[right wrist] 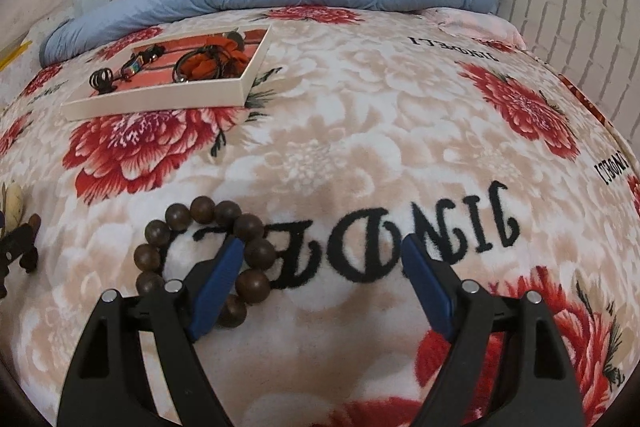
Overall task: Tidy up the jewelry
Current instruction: 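Move the left tool to the brown teardrop pendant while the right tool reaches the wooden bead bracelet, then grasp the brown pendant's tassel with the left tool while the right tool grasps the bead bracelet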
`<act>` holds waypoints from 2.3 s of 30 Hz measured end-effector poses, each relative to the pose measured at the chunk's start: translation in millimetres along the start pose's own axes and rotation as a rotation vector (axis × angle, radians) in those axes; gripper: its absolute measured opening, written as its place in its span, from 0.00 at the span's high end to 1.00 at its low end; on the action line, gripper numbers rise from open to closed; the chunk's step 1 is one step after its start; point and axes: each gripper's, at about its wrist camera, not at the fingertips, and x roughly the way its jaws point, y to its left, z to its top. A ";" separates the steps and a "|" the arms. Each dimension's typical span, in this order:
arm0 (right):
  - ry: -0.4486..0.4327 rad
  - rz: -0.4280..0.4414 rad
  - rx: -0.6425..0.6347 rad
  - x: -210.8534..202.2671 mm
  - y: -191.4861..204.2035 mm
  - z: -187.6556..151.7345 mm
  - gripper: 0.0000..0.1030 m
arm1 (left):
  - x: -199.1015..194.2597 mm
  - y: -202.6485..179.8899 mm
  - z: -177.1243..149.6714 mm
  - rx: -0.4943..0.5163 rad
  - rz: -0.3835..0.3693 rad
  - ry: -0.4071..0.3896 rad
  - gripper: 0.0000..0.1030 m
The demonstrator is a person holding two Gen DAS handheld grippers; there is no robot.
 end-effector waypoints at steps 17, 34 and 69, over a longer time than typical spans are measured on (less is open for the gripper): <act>0.072 -0.020 -0.037 20.9 12.7 -1.5 0.27 | 21.0 1.7 -16.6 -0.024 -0.058 0.069 0.17; 0.081 0.014 -0.038 22.5 28.5 -2.5 0.67 | 16.1 7.1 -20.5 -0.015 -0.085 0.068 0.47; -0.017 0.020 -0.087 -2.3 41.3 6.3 0.81 | -1.4 28.4 6.2 -0.027 -0.097 0.006 0.76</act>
